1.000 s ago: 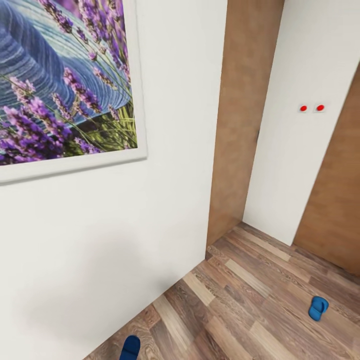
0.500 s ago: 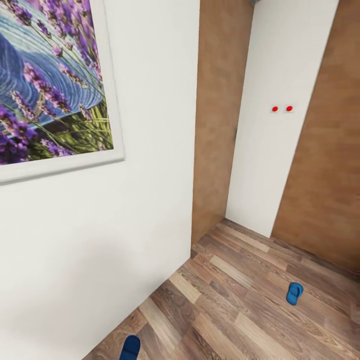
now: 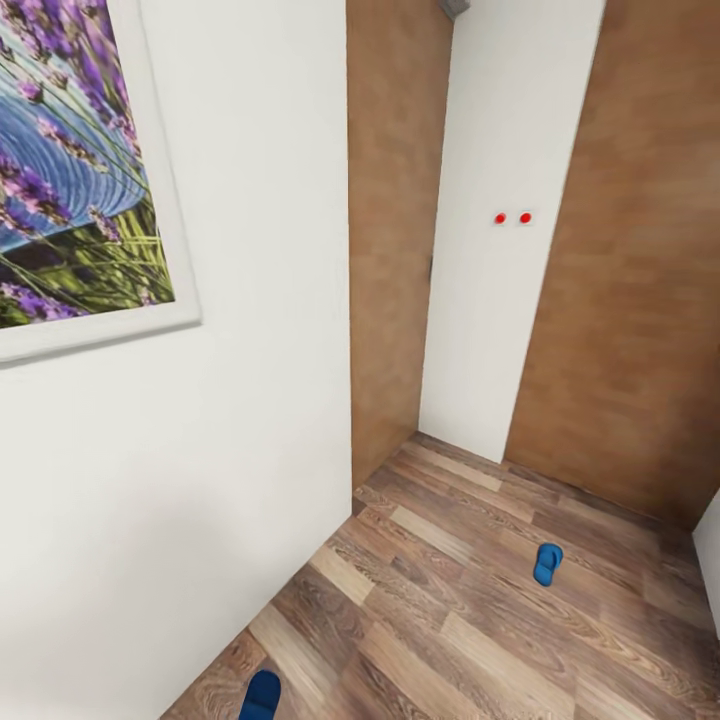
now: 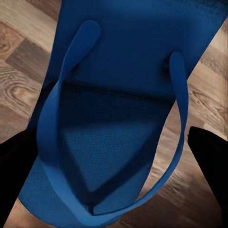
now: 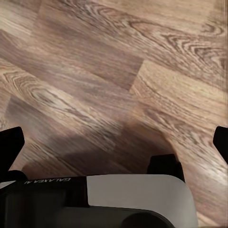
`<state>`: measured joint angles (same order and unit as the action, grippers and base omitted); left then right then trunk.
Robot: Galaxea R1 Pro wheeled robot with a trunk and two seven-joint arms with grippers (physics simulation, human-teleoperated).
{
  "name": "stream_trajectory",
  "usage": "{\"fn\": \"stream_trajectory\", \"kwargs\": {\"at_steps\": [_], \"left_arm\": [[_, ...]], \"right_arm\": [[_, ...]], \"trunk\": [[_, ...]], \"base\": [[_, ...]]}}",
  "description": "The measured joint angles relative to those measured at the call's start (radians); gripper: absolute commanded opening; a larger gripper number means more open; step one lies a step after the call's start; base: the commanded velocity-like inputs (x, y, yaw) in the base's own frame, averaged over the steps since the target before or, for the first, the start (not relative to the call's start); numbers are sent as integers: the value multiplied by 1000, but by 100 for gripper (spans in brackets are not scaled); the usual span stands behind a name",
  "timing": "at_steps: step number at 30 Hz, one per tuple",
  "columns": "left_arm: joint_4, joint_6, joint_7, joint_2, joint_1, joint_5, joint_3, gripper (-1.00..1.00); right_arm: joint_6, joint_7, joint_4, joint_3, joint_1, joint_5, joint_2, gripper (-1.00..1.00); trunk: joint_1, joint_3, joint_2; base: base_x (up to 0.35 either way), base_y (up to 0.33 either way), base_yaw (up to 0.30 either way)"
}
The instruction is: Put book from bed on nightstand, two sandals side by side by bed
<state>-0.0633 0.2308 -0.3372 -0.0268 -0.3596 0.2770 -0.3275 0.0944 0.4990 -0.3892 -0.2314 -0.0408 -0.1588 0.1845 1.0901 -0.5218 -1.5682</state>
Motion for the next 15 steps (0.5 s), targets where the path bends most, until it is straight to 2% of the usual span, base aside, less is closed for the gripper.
{"fn": "stream_trajectory", "kwargs": {"at_steps": [15], "left_arm": [[0,0,0,0,0,0,1,-100]], "right_arm": [[0,0,0,0,0,0,0,100]], "trunk": [[0,0,0]], "base": [[0,0,-241]]}}
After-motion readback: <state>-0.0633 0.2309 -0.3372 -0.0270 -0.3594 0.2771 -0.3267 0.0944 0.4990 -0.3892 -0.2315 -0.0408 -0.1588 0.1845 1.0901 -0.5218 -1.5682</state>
